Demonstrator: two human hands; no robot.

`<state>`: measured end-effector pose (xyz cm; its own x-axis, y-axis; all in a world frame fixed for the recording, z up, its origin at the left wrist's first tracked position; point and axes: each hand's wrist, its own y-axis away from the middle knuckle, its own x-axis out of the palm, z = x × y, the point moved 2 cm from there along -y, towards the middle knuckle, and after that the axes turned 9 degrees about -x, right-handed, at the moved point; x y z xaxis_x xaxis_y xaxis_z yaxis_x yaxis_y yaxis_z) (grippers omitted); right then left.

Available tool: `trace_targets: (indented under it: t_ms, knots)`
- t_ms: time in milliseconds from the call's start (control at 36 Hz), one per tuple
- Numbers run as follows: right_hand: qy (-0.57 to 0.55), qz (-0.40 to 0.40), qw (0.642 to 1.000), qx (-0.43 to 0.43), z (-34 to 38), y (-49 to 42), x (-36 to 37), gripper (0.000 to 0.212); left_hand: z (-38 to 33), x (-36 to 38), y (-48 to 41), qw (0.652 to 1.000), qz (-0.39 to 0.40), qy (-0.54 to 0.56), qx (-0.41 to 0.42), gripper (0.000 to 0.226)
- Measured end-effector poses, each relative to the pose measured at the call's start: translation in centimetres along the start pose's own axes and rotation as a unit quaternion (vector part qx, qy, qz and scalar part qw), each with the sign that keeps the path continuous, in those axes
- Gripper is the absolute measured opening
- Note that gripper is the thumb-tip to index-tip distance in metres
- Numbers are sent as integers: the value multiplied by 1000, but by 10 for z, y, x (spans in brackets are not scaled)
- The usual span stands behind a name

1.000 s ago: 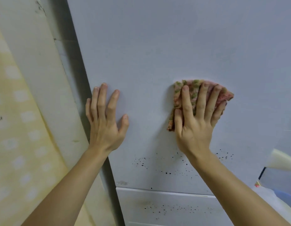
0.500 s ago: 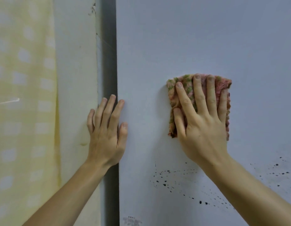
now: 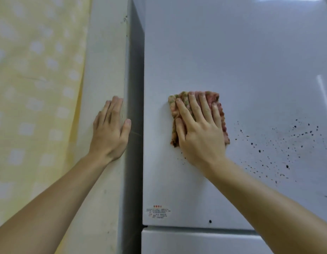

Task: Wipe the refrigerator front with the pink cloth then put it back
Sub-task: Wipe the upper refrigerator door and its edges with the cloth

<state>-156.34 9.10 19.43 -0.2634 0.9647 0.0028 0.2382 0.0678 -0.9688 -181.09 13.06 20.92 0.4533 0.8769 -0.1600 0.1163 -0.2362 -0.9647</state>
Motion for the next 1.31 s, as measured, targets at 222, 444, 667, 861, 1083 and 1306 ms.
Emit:
trace_targets:
  t_ms: [222,444,667,861,1083,1306]
  knots:
    - [12,22,993,-119,65,116,23,56,8,11,2,999,-29,34,19,69]
    - [37,88,980,-177,42,35,18,58,16,11,8,998,-37,39,37,67]
    - [58,66,991,-105,48,-35,33,58,13,12,13,997,-54,37,26,67]
    - [32,83,986,-142,73,61,30,55,18,16,30,998,-51,35,25,66]
    - [12,136,956,-261,65,158,8,53,13,18,49,999,-38,32,10,67]
    - [21,62,980,-188,9,48,6,52,13,20,57,997,-70,33,28,66]
